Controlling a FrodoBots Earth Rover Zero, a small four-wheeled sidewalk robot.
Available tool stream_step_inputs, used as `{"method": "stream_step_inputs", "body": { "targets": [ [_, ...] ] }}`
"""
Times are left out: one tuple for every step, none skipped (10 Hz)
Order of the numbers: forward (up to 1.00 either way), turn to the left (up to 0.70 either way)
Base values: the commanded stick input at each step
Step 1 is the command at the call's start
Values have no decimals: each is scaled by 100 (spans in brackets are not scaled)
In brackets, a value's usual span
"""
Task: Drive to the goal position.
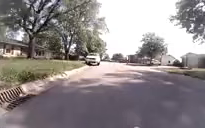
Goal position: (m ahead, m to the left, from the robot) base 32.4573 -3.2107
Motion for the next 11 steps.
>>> {"method": "stream_step_inputs", "body": {
  "targets": [
    [100,-6],
    [100,-21],
    [100,-8],
    [100,0],
    [100,0],
    [100,0],
    [100,0],
    [100,0],
    [100,0],
    [100,0],
    [100,0]
  ]
}}
